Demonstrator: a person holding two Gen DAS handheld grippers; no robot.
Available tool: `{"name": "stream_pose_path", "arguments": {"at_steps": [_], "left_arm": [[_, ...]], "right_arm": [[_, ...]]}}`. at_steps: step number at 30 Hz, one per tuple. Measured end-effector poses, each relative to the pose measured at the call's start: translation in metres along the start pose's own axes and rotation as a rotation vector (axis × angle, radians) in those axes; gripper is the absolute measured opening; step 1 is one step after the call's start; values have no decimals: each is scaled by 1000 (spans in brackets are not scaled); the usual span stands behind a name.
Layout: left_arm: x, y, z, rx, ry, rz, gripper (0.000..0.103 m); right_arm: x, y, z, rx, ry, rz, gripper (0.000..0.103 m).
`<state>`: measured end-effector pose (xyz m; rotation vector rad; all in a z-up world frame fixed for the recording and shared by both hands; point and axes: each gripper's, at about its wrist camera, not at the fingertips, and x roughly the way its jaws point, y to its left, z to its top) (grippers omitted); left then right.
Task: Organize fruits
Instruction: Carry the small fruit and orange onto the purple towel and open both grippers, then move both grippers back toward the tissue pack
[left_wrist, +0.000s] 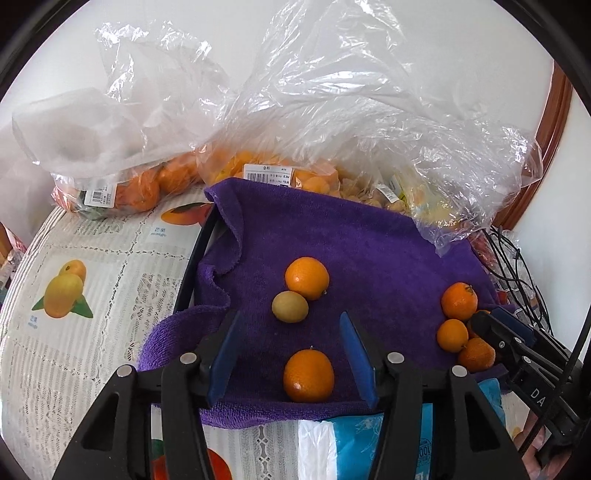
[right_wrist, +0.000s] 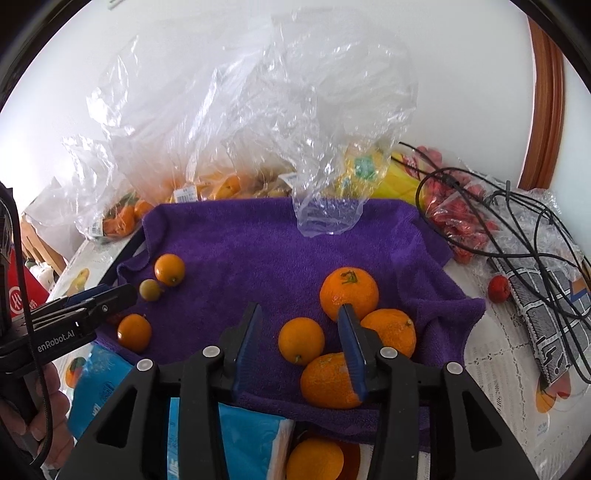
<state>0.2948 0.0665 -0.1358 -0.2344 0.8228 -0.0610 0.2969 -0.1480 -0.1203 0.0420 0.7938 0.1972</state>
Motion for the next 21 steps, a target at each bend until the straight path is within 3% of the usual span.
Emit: {"name": "stream_pose_path", "arguments": {"at_steps": [9,12,16,21], "left_arm": [[-29,-22,2,66,-30,14,53],[-40,-30,-2,90,-30,-1,54],[-52,-32,-15,81,-11,-60,54],[-65,-33,-36,80,6,-98,55]], "right_arm": [[-36,-1,-15,-21,-36,-98,44],[-45,-13,-28,-5,7,-124,44],[-52,-31,-50,48,71,-94,44],[-56,-29,-74,46,105,-93,44]]}}
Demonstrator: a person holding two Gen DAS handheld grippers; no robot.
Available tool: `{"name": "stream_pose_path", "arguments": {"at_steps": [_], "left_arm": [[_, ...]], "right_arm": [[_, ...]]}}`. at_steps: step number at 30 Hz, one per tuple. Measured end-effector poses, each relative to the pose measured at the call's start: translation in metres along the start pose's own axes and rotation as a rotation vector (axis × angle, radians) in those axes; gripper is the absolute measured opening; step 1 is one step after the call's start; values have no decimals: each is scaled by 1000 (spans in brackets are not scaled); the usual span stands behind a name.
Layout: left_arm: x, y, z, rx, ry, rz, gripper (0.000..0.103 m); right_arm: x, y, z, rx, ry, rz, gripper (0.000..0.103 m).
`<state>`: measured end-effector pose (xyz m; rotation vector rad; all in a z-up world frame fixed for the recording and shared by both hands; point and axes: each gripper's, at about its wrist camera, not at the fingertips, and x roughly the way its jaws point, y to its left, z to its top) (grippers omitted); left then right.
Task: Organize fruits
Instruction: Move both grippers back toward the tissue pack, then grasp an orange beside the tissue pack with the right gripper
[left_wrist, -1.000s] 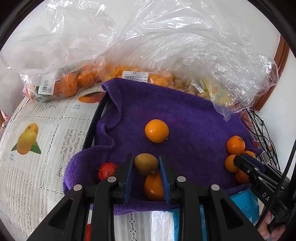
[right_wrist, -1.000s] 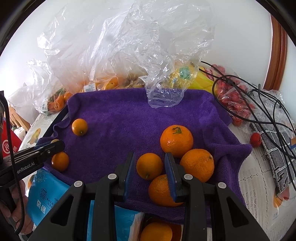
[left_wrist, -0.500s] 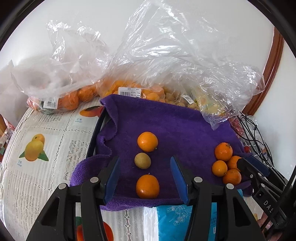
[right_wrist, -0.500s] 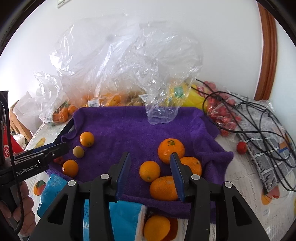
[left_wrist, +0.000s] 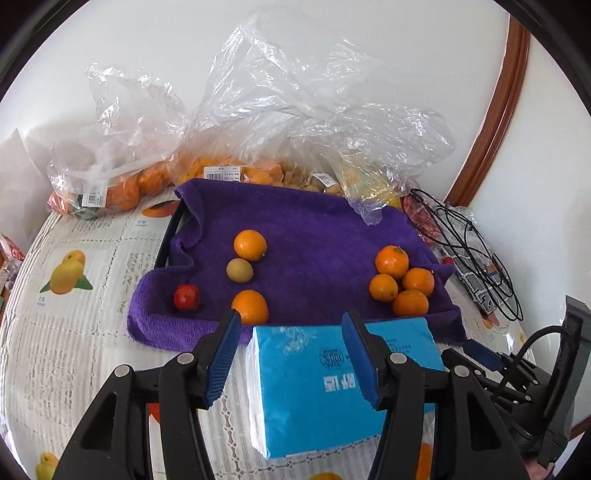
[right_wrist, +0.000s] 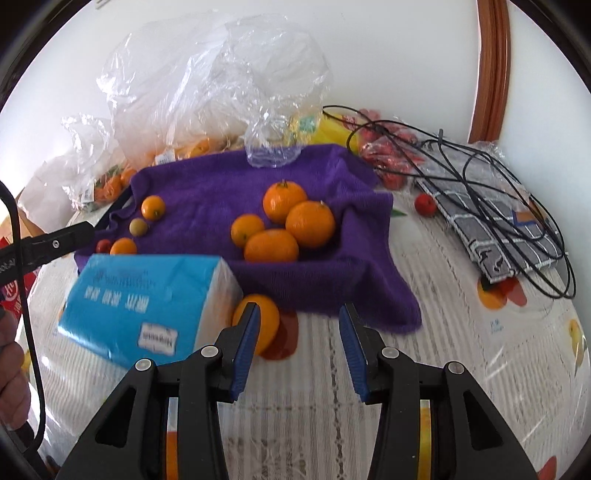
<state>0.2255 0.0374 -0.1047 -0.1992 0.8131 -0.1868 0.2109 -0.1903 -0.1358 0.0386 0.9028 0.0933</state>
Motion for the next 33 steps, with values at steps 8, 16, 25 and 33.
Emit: {"name": "stream_pose_path", "arguments": {"at_steps": [8,16,25,33], "left_arm": [[-9,4,-27,1,32,-3,55],[-18,21,-38,-19,37,29,55],[-24,35,-44,-59,44,47,55],[-24,32,-45,-56,54,68,55]], "right_arm": [[12,17,-22,-31,49,-1,38],[11,26,-27,-44,30,27,6],[0,24,-25,-51,1,47,8],[5,9,-5,-15,-25,103,24]]}}
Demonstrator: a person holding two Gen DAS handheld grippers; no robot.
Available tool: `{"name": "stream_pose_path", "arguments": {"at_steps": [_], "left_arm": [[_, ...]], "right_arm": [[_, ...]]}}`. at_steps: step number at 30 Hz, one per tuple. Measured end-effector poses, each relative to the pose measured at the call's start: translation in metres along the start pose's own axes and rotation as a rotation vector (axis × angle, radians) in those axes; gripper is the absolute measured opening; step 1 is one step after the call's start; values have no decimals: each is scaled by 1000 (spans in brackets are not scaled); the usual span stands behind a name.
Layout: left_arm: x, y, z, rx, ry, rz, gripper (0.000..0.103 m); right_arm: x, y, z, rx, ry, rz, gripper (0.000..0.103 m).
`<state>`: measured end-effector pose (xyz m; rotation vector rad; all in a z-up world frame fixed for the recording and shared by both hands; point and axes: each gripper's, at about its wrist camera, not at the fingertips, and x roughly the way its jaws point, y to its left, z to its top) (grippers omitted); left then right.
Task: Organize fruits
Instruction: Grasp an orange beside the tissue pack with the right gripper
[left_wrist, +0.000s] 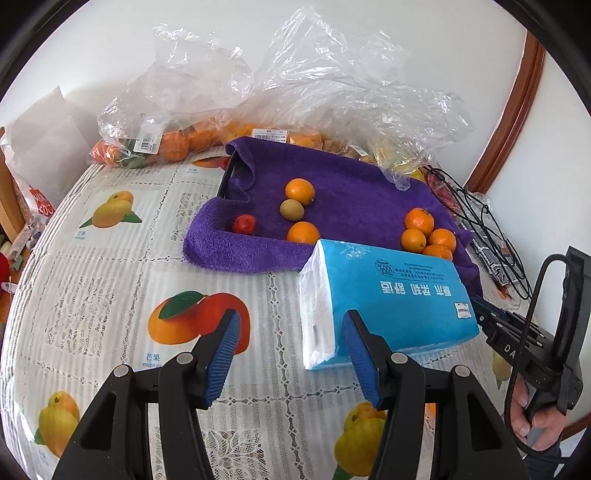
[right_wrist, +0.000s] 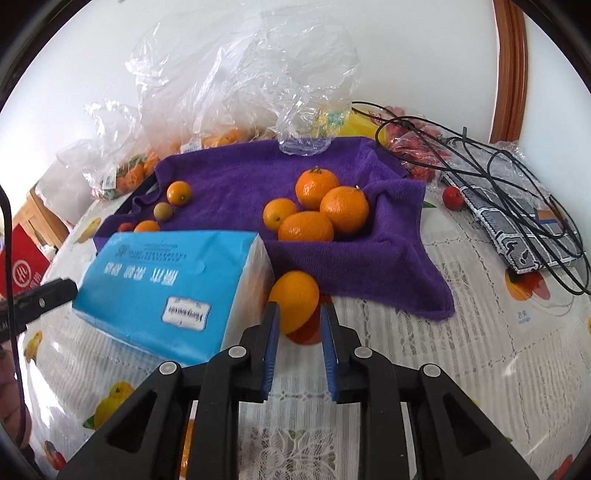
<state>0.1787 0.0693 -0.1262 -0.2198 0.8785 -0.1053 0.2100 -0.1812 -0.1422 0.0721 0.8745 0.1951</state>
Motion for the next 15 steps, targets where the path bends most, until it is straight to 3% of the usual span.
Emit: {"name": "stream_pose_path", "arguments": {"at_steps": [3,10,13,15], "left_arm": [[1,-4,2,10,2,14,56],[5,-14,7,23,8,27,56],[8,-17,7,27,11,24,56],[7,-18,6,28,8,21,57]], "right_arm": [[5,-1,7,-7,-13,6,33],[24,-10,16,9,21,78,33],[28,-16,15,29,49,109,42],[33,-18,14,30,77,126,42]]}}
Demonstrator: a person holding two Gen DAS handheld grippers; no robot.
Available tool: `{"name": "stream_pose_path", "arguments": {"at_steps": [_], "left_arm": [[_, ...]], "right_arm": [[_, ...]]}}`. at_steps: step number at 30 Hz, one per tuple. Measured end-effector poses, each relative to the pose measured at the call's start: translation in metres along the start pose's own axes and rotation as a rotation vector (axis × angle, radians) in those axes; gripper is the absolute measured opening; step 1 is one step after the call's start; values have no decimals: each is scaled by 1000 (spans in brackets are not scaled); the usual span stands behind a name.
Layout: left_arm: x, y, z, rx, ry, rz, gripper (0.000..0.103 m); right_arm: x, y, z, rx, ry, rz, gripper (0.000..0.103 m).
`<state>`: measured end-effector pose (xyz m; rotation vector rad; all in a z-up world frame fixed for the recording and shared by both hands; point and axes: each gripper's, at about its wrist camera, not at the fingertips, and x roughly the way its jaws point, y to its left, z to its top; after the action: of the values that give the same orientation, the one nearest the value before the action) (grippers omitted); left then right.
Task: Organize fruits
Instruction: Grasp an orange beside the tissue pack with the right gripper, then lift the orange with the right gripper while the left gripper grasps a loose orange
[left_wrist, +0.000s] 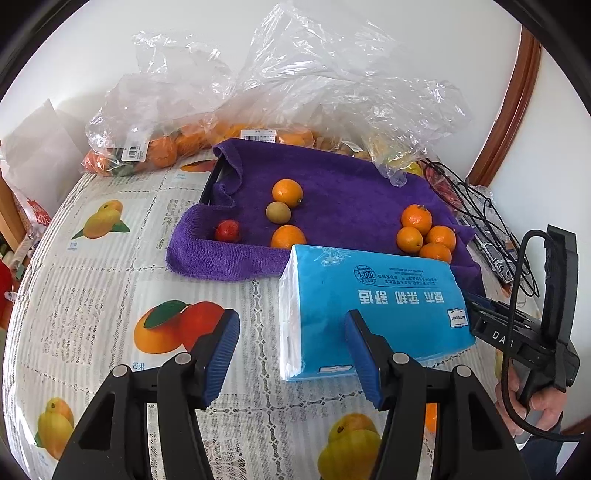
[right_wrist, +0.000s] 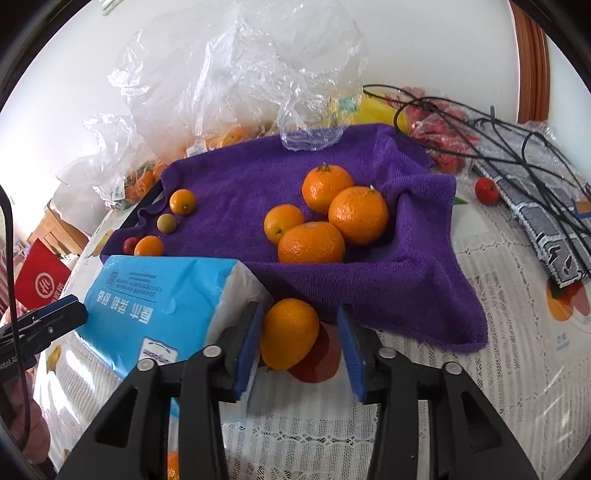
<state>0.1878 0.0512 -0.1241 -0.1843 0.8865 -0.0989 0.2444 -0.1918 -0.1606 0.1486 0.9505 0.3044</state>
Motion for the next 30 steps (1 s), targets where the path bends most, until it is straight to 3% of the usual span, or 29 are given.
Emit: {"name": "stream_pose_path", "arguments": {"at_steps": [1,2,12,18,30], "left_arm": [[0,0,-1,0,0,-2,57],[-1,-1,-1,2,2,-5,57],[-18,-12,-20,28,2,-10,57],[-27,-29,-33,56,6,-58,57],[-30,-46,-51,107,17,-56,57]], "right_arm": [[0,-1,-1,10,-1,8,42],[1,-3,-3,22,-2,19,34],[-33,-6,-16,15,-79,-39,32],[-59,-13,-34,21,-100,-72,17],[-46,-17,-44,2,-70,-87,23]]}}
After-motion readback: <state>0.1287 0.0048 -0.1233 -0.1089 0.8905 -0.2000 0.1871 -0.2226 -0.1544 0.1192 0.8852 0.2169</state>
